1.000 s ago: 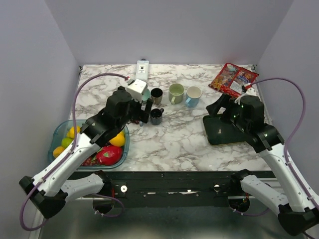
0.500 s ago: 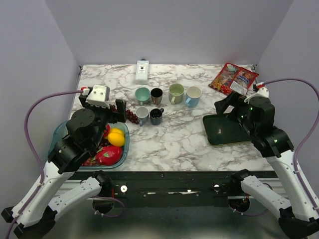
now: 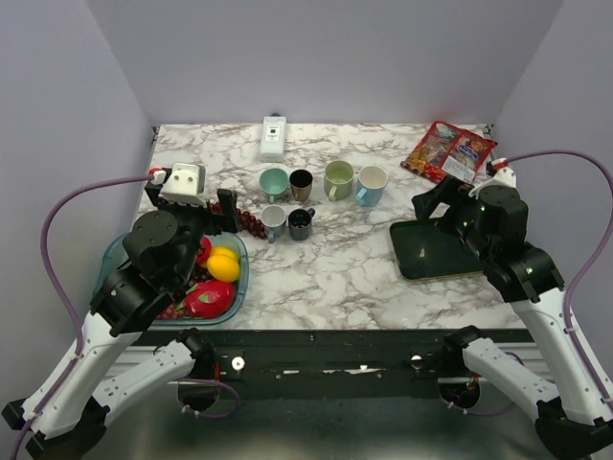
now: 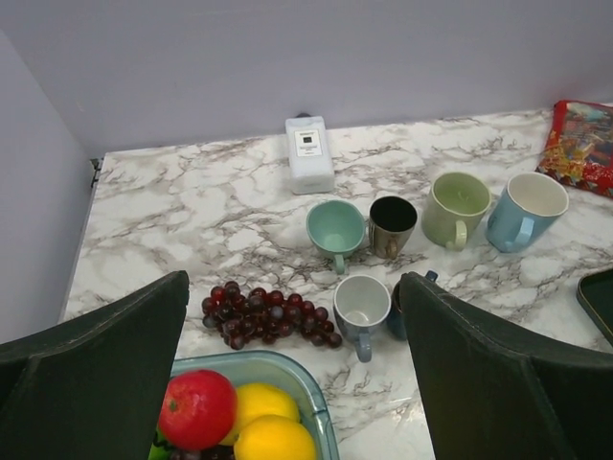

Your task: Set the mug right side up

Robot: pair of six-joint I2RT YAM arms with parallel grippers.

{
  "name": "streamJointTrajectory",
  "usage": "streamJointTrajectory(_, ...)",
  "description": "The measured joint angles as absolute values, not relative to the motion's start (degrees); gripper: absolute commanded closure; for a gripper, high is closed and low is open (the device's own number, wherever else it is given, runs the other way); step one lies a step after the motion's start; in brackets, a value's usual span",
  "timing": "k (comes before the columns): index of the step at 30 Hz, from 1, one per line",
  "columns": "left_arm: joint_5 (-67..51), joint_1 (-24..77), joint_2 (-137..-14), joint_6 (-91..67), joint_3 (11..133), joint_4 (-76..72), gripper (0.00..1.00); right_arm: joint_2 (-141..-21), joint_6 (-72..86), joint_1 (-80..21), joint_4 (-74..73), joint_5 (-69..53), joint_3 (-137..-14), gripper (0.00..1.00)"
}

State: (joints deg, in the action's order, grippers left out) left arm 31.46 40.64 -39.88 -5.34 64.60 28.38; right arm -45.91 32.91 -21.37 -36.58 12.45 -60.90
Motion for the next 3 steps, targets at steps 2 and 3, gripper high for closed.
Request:
streamJointTrajectory(2,31.6,40.6,-39.9,-5.3,64.6,28.4,0.01,-46.0,32.9,-21.4,-36.6,12.4,-60.9,0.00)
streamJointTrajectory(3,31.7,40.6,-39.9,-5.3,64.6,28.4,0.01,-46.0,32.9,-21.4,-36.6,12.4,-60.9,0.00)
